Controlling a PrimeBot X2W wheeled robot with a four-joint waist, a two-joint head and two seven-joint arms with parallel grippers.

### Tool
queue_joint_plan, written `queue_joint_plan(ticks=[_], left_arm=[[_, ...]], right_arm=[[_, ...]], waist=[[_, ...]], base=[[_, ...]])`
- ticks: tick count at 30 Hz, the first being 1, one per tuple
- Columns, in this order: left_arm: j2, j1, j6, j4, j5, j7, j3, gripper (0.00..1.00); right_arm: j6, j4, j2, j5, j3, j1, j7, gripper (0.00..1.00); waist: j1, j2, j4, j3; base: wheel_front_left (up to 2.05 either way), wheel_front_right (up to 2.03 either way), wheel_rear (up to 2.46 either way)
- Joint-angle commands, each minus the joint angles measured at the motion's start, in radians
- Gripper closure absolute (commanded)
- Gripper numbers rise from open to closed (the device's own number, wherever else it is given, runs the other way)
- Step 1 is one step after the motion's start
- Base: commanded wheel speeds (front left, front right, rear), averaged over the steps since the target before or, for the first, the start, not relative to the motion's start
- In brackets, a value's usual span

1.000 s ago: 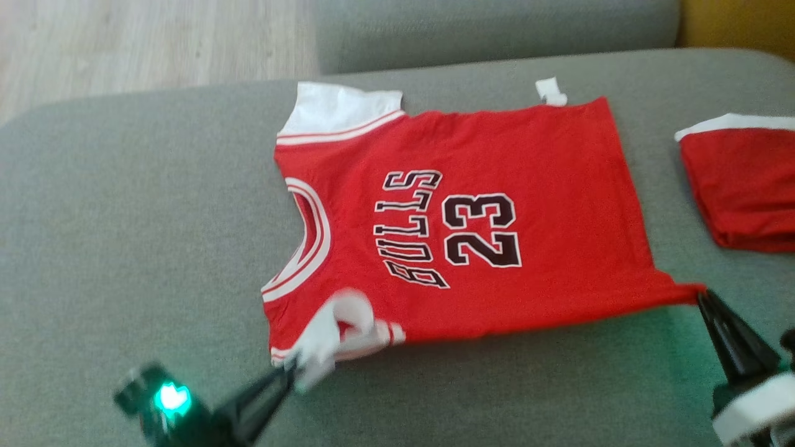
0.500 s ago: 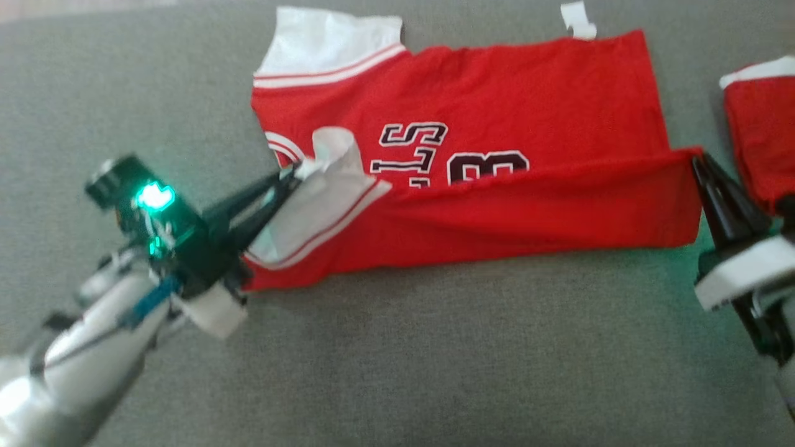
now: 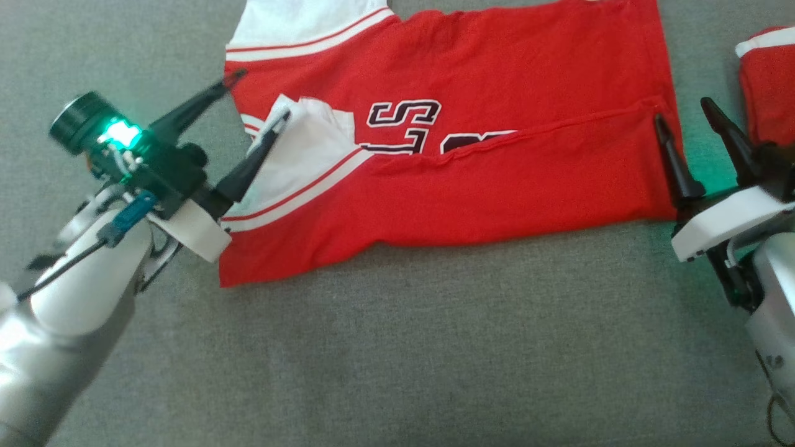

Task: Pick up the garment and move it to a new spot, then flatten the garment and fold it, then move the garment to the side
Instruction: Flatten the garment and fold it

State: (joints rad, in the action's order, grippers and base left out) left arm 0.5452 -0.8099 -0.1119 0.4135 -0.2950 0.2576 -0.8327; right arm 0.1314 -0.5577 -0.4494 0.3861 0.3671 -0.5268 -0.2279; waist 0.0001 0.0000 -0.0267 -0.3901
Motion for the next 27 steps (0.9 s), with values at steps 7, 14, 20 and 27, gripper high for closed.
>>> queue_joint_plan(ticks=[7,14,20,27], left_arm=[[-0.055,0.262,0.134,-0.084,-0.123,0.004,0.240,0.00],[-0.175,0.510,0.145,-0.075,-0.225,0.004,0.375,0.00],[-0.231,0.560,0.148,0.050,-0.248,0.004,0.415,0.00],[-0.266,0.538,0.100,0.192,-0.266,-0.006,0.389,0.00]], right_arm=[[-0.001,0.019,0.024,-0.006,-0.054,0.074,-0.033,0.00],[-0.001,0.085,0.071,-0.026,-0.132,0.198,-0.034,0.00],[-0.001,0.105,0.090,-0.035,-0.142,0.229,-0.034,0.00],[-0.001,0.101,0.089,-0.032,-0.147,0.236,-0.034,0.00]], waist=[[-0.0001,0.0000,0.009,0.077],[-0.0001,0.0000,0.008,0.129],[-0.0001,0.0000,-0.006,0.137],[-0.0001,0.0000,-0.011,0.133]], base=[[0.00,0.00,0.00],[0.00,0.00,0.00],[0.00,0.00,0.00],[0.00,0.00,0.00]])
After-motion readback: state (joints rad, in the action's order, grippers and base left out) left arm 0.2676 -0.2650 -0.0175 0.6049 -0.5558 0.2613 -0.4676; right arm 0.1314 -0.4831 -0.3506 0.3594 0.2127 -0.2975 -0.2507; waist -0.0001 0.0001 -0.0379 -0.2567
